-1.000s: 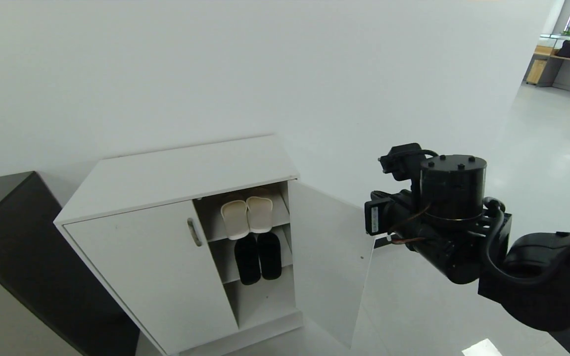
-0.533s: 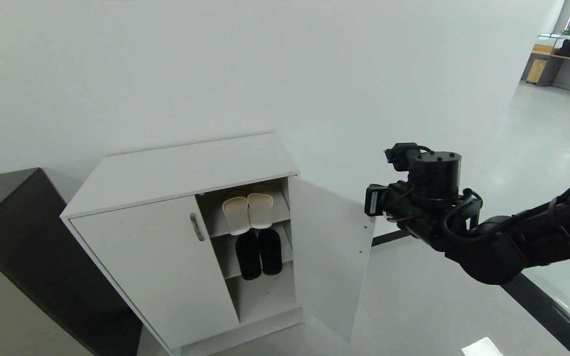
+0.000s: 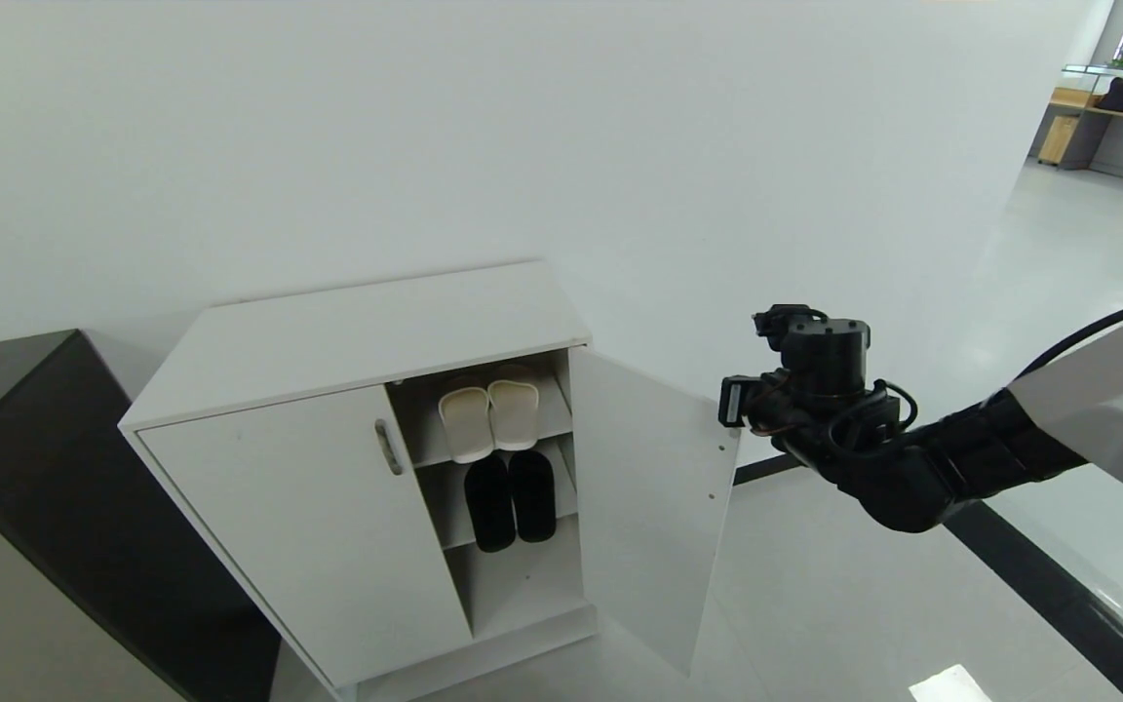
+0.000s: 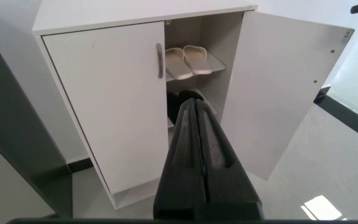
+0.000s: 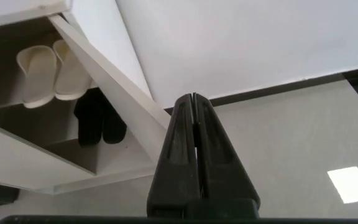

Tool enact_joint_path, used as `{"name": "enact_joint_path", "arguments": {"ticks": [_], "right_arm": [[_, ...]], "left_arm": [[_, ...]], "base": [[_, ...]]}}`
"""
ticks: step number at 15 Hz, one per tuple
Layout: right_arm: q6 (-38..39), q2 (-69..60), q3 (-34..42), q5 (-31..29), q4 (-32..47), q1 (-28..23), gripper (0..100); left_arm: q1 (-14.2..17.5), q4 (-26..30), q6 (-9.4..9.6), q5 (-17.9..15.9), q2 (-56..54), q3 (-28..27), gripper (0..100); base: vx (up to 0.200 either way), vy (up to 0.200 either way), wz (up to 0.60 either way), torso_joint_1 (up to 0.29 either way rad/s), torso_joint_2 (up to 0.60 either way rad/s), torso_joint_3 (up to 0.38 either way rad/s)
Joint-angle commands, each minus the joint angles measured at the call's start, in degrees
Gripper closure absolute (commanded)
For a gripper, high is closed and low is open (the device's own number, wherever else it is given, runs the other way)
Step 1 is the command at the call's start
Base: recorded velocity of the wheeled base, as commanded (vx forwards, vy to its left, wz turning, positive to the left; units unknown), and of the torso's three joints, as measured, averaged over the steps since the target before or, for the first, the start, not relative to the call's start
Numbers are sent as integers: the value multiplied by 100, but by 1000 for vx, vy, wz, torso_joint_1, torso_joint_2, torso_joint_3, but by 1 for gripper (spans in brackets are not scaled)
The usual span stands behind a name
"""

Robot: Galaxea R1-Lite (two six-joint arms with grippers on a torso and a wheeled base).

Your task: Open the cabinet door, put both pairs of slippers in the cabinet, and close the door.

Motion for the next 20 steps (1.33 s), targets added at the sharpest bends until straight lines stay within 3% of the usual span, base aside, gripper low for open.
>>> {"name": "enact_joint_path", "arguments": {"ticks": [1,14,16,20], "right_arm": [[0,182,-51,-5,2,-32,100],[-27,209,169,-23,-7,91,100],[-35,68,371,-31,-7,241,100],[-44,-934,1214,-67,-7,1313,100]], "left_arm": [[0,0,-2,0,7,0,100],[0,0,-11,0,7,0,100],[0,0,-11,0,7,0,100],[0,0,-11,0,7,0,100]], "base": [[0,0,0,0,0,0],[0,0,0,0,0,0],[0,0,0,0,0,0],[0,0,0,0,0,0]]}}
